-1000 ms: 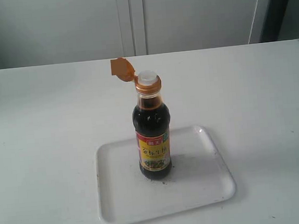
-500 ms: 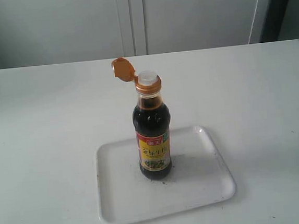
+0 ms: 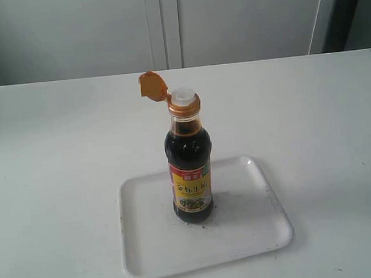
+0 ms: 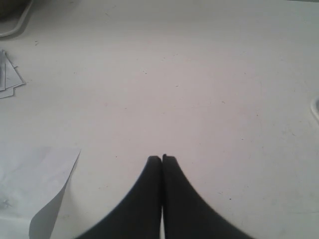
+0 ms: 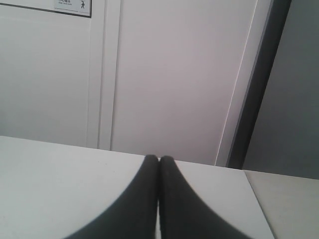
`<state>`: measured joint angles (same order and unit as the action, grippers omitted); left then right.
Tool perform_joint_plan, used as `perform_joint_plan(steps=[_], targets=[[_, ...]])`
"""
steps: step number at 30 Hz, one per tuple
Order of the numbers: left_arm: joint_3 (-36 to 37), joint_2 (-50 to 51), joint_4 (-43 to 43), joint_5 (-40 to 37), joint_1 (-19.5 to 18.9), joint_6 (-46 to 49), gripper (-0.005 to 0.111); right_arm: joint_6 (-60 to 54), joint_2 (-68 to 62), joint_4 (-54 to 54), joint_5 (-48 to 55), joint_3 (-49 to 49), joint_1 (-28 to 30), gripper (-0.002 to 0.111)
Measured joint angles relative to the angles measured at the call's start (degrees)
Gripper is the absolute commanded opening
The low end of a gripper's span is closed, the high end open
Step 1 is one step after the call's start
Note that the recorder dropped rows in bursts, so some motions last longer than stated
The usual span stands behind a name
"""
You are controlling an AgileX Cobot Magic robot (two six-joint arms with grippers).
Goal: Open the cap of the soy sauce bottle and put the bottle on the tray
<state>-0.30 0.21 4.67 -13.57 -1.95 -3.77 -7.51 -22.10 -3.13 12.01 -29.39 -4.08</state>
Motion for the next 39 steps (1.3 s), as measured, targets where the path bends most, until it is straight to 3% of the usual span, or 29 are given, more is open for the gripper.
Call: perform_joint_plan(steps=[19, 39], targets=[[0.00, 0.00, 0.00, 0.00, 0.00, 0.00, 0.000, 0.00, 0.14, 0.00, 0.30, 2.17, 0.00, 0.000], [0.00, 0.00, 0.00, 0.00, 0.00, 0.00, 0.000, 0.96, 15.00, 0.11, 0.77, 17.11, 0.00, 0.000]])
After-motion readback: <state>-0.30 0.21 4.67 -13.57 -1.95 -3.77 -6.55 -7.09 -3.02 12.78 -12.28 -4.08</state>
